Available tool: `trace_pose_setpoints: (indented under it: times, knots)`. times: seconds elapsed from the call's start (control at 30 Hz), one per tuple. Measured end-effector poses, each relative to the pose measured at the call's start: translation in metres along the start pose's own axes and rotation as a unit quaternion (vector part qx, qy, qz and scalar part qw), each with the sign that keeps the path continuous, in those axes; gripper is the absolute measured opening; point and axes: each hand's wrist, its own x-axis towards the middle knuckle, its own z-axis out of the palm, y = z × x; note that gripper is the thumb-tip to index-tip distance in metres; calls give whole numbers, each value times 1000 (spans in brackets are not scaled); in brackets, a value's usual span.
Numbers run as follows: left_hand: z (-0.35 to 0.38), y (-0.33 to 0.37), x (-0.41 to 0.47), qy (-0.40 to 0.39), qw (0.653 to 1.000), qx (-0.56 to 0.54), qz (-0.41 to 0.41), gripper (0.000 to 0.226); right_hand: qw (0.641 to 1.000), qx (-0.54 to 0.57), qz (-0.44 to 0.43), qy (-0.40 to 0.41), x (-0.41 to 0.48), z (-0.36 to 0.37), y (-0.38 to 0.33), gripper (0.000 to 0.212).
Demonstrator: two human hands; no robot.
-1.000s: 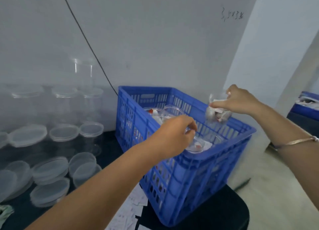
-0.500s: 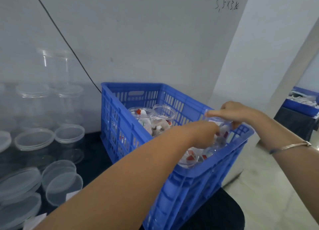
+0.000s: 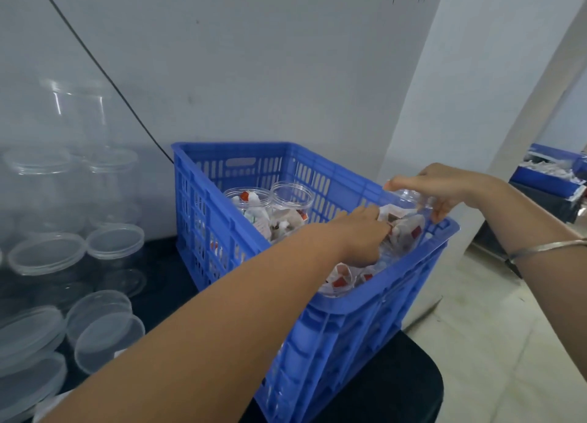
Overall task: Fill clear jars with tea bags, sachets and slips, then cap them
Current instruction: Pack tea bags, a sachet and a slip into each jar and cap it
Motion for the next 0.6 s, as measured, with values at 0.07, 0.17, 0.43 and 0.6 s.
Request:
trace_pose_setpoints:
  times: [0.07, 0.17, 0.43, 0.6]
  knots:
    - [-2, 2, -1, 32, 999, -7, 5, 32, 1000, 13, 16, 3, -1, -6, 2, 76]
    - [-3, 1, -1, 39, 996, -76, -14, 39, 999, 32, 28, 6, -2, -13, 5, 76]
    - [-6, -10, 0, 73, 994, -79, 0, 21, 995, 89, 46, -11, -7, -20, 13, 74]
    - [-11, -11, -6, 61, 995, -84, -5, 31, 997, 58, 9, 47, 5, -15, 11, 66]
